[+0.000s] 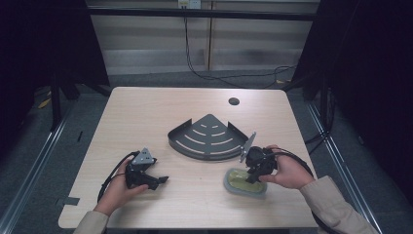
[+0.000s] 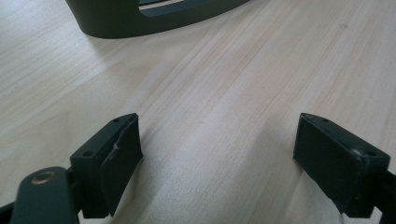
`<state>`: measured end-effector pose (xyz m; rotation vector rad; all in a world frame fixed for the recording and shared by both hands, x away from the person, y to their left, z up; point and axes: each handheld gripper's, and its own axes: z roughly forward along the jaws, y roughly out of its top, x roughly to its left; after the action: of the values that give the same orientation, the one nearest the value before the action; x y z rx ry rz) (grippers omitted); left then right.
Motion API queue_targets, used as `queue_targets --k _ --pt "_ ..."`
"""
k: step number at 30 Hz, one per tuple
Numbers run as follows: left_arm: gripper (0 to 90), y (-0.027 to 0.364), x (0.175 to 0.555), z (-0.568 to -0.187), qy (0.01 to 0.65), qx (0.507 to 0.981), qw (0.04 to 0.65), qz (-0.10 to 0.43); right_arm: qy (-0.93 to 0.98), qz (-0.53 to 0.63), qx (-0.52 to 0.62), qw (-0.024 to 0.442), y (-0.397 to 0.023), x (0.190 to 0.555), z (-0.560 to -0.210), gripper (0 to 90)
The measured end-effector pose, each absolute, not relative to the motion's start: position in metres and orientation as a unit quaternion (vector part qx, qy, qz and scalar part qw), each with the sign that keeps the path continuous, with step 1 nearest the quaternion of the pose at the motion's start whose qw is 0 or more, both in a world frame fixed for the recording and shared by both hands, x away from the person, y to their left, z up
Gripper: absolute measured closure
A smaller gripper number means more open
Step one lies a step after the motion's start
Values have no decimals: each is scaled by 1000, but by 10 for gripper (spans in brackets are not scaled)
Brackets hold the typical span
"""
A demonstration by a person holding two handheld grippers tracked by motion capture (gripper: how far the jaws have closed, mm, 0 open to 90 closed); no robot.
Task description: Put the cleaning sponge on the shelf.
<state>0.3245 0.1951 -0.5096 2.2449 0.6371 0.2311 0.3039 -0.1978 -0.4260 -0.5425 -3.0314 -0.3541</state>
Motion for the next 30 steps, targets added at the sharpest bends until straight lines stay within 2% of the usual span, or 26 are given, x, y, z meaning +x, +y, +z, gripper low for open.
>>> queue_targets --k 30 --pt "145 195 324 -510 250 882 387 93 -967 -121 -224 12 -197 334 -364 714"
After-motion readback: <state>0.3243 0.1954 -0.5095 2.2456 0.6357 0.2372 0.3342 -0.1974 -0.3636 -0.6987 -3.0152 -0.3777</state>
